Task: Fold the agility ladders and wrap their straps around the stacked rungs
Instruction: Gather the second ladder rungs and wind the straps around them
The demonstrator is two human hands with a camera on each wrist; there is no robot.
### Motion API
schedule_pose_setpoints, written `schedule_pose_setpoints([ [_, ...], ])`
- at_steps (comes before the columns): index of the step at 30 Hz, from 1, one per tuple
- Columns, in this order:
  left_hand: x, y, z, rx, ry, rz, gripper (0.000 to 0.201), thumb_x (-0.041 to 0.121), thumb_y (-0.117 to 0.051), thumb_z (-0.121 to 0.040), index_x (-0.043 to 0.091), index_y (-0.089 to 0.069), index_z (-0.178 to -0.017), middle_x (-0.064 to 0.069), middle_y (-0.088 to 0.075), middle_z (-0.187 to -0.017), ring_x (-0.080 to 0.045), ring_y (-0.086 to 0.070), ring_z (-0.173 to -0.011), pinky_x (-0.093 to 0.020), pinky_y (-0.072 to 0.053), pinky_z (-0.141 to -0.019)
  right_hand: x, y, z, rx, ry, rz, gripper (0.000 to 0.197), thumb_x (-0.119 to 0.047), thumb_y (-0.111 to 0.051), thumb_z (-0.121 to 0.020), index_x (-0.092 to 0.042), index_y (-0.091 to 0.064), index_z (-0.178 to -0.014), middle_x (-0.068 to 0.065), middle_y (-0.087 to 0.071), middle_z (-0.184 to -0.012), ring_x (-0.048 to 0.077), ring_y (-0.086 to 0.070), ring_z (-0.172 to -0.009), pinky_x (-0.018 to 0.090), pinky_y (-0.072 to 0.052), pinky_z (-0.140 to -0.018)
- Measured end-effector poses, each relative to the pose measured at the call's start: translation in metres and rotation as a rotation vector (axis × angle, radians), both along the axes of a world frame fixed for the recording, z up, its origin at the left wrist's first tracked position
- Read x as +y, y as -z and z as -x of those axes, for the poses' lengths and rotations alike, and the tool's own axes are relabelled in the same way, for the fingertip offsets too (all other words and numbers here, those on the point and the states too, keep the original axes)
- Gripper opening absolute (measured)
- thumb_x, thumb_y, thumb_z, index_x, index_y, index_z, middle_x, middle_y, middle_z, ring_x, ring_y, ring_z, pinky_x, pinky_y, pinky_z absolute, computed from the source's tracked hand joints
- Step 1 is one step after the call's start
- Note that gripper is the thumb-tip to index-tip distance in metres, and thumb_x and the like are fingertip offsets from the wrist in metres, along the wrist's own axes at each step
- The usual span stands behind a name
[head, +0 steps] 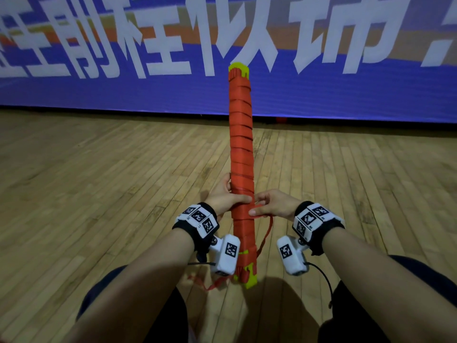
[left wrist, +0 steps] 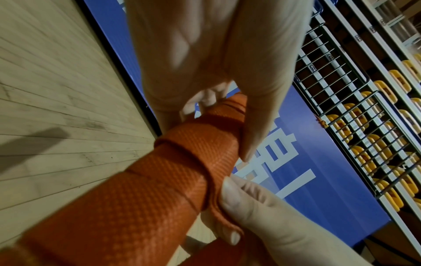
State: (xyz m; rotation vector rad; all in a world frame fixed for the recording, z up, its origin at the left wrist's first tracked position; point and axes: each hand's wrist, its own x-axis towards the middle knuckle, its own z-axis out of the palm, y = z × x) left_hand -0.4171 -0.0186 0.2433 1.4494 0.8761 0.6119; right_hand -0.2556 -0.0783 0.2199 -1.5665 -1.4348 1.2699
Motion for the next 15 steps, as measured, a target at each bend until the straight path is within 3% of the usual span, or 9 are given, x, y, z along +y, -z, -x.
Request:
schedule_pose_setpoints([
  [2,-0.0006,0.0005,-0.0025,-0.016,-0.023,-0.002,0.069,-0.005,-0.076,-0.072,0.019,-0.045,-0.129,-0.006,-0.063,-0.11,-0.025,-0.064,-0.102,-0.045,-0.053,-0.092,0.0001,0.0002,-0.001,0.004,0.038,-0.001,0.014,-0.004,-0.069,-0.083,-0.009,-0.064,-0.095,-0.012,-0.063,-0.057,0.001,-0.053,-0.054,0.012,-0.042,-0.054],
  [6,0.0006,0.0002,-0.0062,-0.059,-0.079,-0.008,0.067,-0.007,-0.075,-0.072,0.023,-0.045,-0.123,-0.008,-0.063,-0.11,-0.026,-0.062,-0.104,-0.044,-0.053,-0.09,0.0011,0.0021,-0.0023,0.025,0.076,0.01,0.011,-0.005,-0.071,-0.082,-0.008,-0.064,-0.09,0.0,-0.06,-0.068,0.011,-0.049,-0.062,0.013,-0.042,-0.052],
  [9,0.0031,-0.0012,-0.0059,-0.091,-0.089,0.008,0.068,-0.009,-0.073,-0.073,0.02,-0.045,-0.128,-0.007,-0.063,-0.11,-0.021,-0.063,-0.099,-0.036,-0.056,-0.079,0.0016,0.0016,-0.0027,0.029,0.072,0.033,0.012,-0.007,-0.071,-0.082,-0.009,-0.063,-0.091,0.003,-0.059,-0.071,0.012,-0.048,-0.064,0.013,-0.042,-0.053],
  [12,0.0046,-0.0036,-0.0031,-0.119,-0.075,0.051,0.062,-0.009,-0.071,-0.076,0.016,-0.048,-0.127,-0.001,-0.062,-0.105,-0.014,-0.063,-0.09,-0.03,-0.054,-0.069,0.0018,0.0012,-0.0026,0.031,0.047,0.01,0.011,-0.008,-0.07,-0.083,-0.012,-0.063,-0.091,-0.003,-0.06,-0.067,0.008,-0.048,-0.06,0.013,-0.041,-0.054],
  [15,0.006,-0.004,-0.0005,-0.134,-0.06,0.09,0.056,-0.009,-0.068,-0.078,0.014,-0.049,-0.125,-0.001,-0.059,-0.101,-0.013,-0.063,-0.086,-0.029,-0.056,-0.068,0.0006,-0.001,-0.0013,0.021,0.023,-0.007,0.008,-0.011,-0.067,-0.086,-0.017,-0.063,-0.089,-0.012,-0.056,-0.056,0.005,-0.047,-0.059,0.013,-0.04,-0.055],
])
